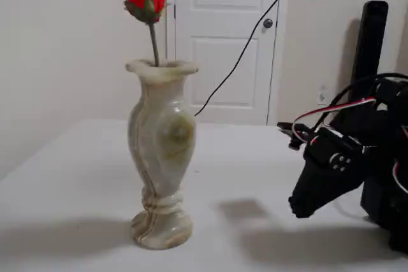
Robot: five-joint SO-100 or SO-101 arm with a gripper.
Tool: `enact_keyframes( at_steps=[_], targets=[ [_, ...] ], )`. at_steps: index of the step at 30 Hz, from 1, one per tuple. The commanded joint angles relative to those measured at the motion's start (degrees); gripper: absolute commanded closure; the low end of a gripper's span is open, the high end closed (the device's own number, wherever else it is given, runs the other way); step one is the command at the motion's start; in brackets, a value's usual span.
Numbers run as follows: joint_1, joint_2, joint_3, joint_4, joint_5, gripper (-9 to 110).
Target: Pick up rose from vase and place it onto the table
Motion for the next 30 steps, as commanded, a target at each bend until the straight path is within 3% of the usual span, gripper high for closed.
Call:
enact_keyframes(
  at_steps=[1, 8, 9, 11, 12, 20, 27, 30],
  targets=[
    [-3.08, 0.79, 0.00, -1.05, -2.81, 101],
    [-7.21, 0.88, 0.09, -0.70, -7.29, 101],
    [-8.70, 0.97, 0.35, -0.62, -12.39, 101],
    [-9.67, 1.05, 4.39, -0.44, -43.86, 101],
    [-9.84, 1.05, 5.45, 0.18, -50.10, 101],
    [1.23, 0.70, -13.80, -3.69, -62.05, 96],
    [10.99, -3.87, -20.39, -34.63, -74.44, 83],
    [12.83, -13.27, -27.95, -37.44, -74.36, 80]
  ],
)
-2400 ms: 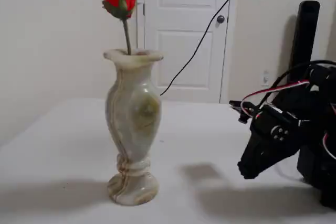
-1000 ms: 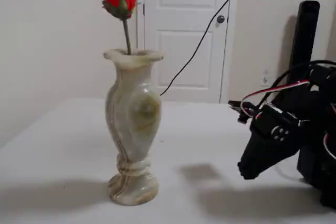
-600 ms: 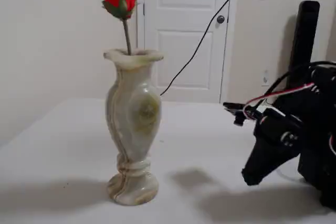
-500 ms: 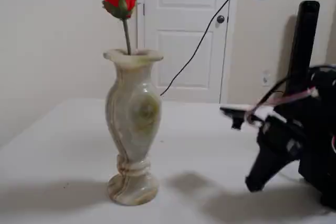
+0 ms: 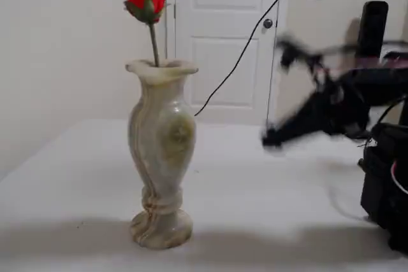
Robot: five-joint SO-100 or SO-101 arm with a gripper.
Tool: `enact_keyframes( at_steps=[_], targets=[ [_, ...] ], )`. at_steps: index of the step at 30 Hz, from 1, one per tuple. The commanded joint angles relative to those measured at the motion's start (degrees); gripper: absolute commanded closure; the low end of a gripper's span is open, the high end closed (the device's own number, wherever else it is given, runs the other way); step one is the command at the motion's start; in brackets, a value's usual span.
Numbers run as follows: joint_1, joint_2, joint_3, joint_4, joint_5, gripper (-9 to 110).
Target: Pick up rose from vase and place it onto the table
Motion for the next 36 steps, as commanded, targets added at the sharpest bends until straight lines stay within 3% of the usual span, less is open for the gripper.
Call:
enact_keyframes(
  at_steps=[1, 9, 16, 25, 30, 36],
  targets=[
    [3.87, -11.87, -13.62, -11.34, -2.11, 80],
    [5.54, -43.68, -42.10, -13.89, 3.16, 79],
    [6.59, -60.03, -54.58, -14.59, 7.38, 79],
    [7.12, -71.46, -59.50, -18.37, 8.96, 83],
    [7.03, -75.32, -63.02, -18.37, 9.05, 101],
    [6.86, -75.67, -69.61, -14.33, 7.12, 102]
  ],
)
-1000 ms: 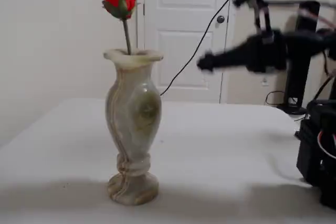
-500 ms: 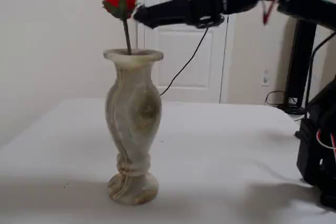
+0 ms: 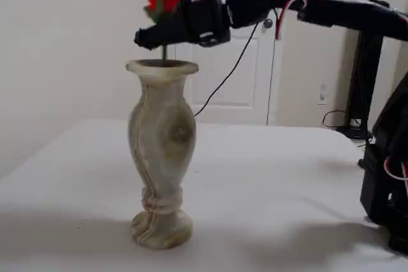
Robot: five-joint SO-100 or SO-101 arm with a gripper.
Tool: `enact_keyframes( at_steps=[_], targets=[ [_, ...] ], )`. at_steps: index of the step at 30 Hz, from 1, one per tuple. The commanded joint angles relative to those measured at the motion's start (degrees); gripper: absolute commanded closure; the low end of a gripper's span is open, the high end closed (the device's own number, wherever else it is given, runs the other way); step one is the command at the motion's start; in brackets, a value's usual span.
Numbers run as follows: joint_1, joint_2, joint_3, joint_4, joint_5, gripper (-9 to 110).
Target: Pick up rose from vase and place it onto the table
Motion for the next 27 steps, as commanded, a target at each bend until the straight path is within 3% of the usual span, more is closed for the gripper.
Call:
enact_keyframes(
  at_steps=[1, 12, 27],
  targets=[
    [0.79, 0.26, -10.02, 2.90, -1.76, 102],
    [7.91, 2.11, -26.72, 6.24, -15.47, 102],
    [31.38, 1.58, -38.50, 7.91, -31.55, 101]
  ],
)
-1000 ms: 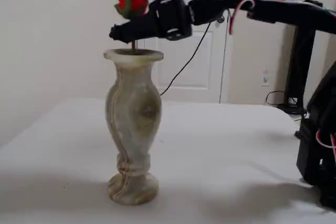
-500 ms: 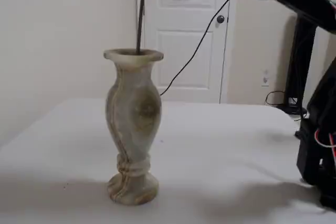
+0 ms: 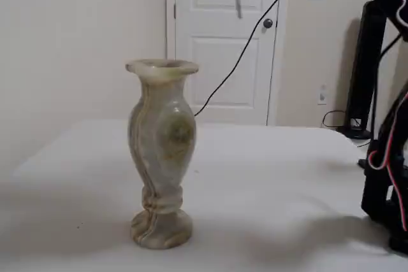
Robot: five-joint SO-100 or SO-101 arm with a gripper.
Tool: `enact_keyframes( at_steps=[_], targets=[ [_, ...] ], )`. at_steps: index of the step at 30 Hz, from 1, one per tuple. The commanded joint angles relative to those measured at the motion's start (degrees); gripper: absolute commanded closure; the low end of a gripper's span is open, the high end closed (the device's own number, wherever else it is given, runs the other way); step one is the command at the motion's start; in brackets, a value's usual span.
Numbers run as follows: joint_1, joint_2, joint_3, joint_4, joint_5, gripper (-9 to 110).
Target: Pick up rose from vase and place it onto the table
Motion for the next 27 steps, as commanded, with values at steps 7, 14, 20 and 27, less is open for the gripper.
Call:
enact_keyframes(
  at_steps=[7, 14, 20, 27],
  targets=[
    [9.05, 5.80, -3.16, 33.40, -8.26, 101],
    [6.50, 16.26, 21.01, 38.14, -8.44, 101],
    [3.34, 33.31, 59.59, 14.06, -9.76, 101],
    [0.00, 33.31, 70.93, 10.11, -4.92, 101]
  ],
)
